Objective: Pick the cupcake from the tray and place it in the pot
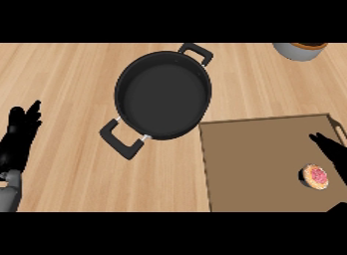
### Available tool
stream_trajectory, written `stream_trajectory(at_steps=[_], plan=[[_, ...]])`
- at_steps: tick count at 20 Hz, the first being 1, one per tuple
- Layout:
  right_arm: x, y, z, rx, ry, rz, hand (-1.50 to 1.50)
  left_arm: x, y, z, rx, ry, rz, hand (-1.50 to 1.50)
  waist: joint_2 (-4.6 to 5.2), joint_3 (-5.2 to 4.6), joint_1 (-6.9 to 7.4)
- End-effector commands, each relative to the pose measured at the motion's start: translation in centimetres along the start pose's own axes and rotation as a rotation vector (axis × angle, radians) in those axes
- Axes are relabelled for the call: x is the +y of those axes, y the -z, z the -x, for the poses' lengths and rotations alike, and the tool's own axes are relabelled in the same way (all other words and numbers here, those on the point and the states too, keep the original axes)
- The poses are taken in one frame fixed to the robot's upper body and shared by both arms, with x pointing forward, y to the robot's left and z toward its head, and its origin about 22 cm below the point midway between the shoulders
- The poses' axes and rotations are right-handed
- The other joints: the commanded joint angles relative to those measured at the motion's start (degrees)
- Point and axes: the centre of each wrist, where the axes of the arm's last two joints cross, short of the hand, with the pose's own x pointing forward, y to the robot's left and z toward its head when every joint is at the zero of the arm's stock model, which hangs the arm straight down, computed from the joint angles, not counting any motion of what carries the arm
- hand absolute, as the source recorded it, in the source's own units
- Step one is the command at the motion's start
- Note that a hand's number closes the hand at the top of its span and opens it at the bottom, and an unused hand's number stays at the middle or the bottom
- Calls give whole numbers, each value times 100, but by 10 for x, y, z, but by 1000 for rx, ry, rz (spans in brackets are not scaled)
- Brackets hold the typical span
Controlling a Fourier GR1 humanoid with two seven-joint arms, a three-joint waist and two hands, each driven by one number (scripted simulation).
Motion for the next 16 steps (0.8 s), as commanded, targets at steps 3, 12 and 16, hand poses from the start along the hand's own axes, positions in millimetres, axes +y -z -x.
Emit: stream_trajectory(at_steps=[3,12,16], plan=[[2,14,5,45,-13,-50,-150,4,7,9,-2,-9,0,0,1,-1,-6],[40,22,0,38,10,-65,-150,-7,9,7,-12,5,5,0,-1,0,-20],[17,34,4,42,37,-77,-150,-9,16,10,-14,0,-3,0,3,-1,-19]])
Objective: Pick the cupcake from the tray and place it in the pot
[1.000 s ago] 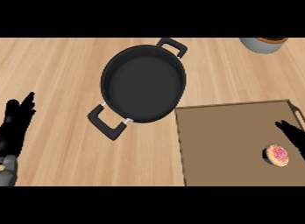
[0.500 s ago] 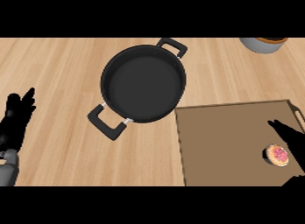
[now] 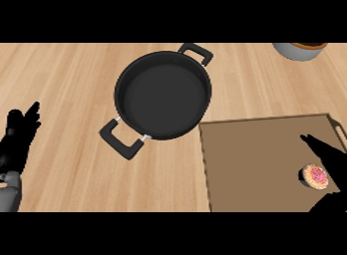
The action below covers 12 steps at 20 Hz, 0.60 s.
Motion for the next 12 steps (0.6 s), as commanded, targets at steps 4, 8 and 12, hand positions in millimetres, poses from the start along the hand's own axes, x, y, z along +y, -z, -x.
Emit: stream_trajectory(at_steps=[4,8,12], plan=[[2,17,2,-9,4,-28,-150,8,-3,-3,3,15,-10,0,0,0,7],[30,42,36,9,28,-9,-150,9,6,-9,2,2,6,0,11,3,19],[34,33,22,-73,-13,31,150,-5,-7,1,1,3,12,0,2,2,13]])
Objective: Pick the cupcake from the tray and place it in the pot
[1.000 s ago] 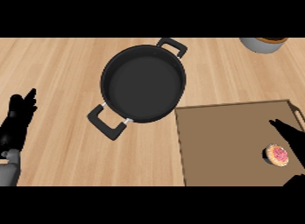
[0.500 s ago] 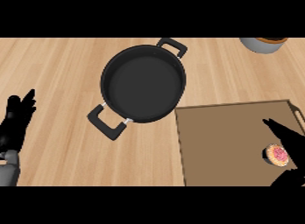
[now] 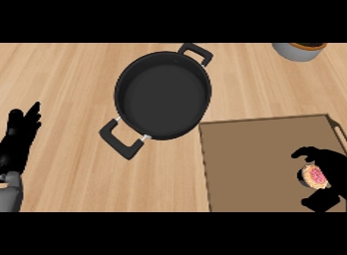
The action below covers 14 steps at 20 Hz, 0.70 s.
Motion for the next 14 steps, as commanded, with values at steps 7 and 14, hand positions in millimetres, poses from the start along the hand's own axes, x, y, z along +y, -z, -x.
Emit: stream_trajectory(at_steps=[7,14], plan=[[7,-2,-1,-97,-114,169,150,14,7,14,4,6,-19,0,16,26,-8],[5,-27,0,-98,-123,311,150,-8,1,9,-2,-1,-23,0,8,26,-36]])
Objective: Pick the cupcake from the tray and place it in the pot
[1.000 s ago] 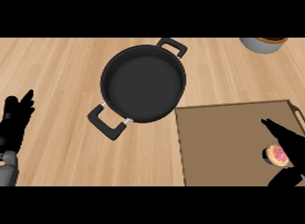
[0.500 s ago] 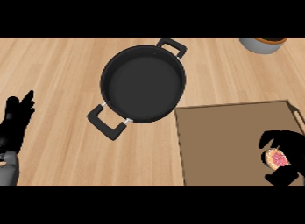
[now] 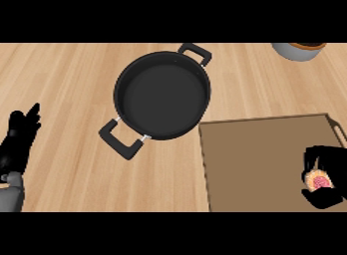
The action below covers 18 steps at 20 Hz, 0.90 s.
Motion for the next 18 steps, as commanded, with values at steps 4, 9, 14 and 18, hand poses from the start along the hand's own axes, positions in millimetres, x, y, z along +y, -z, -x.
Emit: stream_trajectory(at_steps=[4,9,14,18], plan=[[-12,-33,-56,219,-8,146,150,3,-5,-3,0,0,0,0,-12,11,-37],[-20,-70,-100,435,8,235,150,9,-1,15,15,16,-2,0,-13,1,-93],[-66,-103,-140,344,136,514,150,13,-4,3,-1,6,13,0,-29,6,-10],[-95,-123,-168,166,235,714,150,8,1,-9,0,4,8,0,-16,7,30]])
